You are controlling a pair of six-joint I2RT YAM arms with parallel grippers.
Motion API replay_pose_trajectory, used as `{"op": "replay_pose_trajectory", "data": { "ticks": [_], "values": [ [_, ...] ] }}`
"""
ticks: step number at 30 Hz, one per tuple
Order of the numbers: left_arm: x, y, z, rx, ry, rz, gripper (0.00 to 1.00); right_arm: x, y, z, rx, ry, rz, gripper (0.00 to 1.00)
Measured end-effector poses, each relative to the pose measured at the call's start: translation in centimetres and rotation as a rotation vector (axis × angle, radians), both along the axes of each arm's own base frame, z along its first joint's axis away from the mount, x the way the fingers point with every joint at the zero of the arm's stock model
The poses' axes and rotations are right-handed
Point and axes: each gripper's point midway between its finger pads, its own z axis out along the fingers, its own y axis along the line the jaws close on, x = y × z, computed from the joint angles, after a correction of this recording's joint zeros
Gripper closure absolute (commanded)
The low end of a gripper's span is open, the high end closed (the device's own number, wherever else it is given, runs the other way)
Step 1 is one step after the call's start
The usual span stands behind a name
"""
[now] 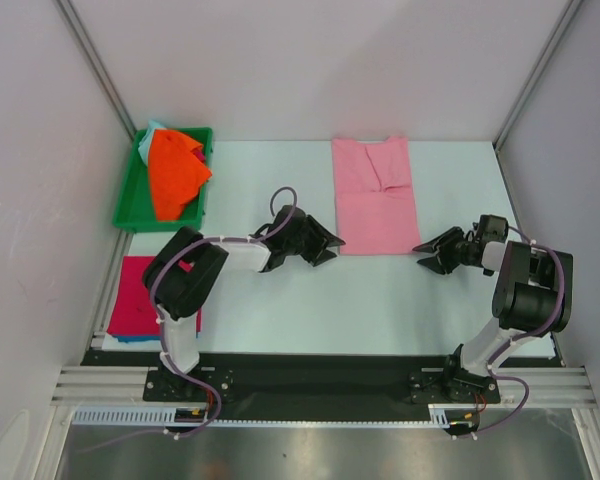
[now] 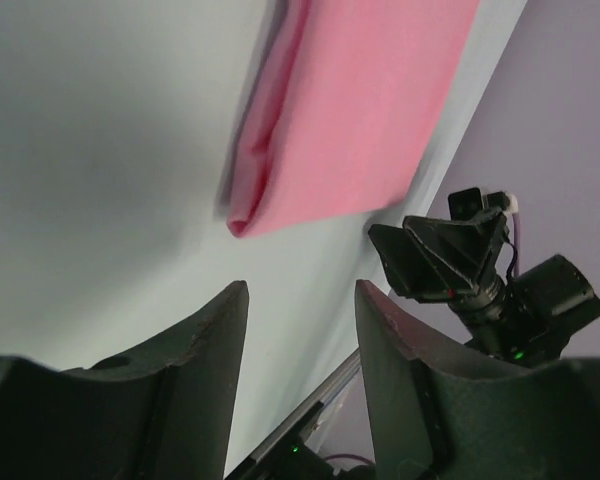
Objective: Fold and stack the t-shirts
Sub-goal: Fold the tshirt
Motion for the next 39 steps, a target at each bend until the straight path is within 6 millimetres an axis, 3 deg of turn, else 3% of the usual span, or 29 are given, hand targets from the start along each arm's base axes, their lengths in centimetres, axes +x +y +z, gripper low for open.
{"op": "replay_pose_trajectory", "data": {
  "ticks": [6,25,39],
  "values": [
    [-0.4,0.3,-3.5,0.020,0.106,0.099,0.51,0.6,-0.3,0.1,-0.016,-0.028,-0.005,0.52],
    [1.0,-0.5,-4.1,-0.025,0.161,0.229,0.62,1.1,-1.0,-0.4,-0.042,-0.023,-0.043,0.53],
    [1.9,-1.0,-4.3,-0.036,0.168,0.252,0.66,2.6,-0.7,-0.5,-0.027,-0.039,-0.058,0.55]
  ]
}}
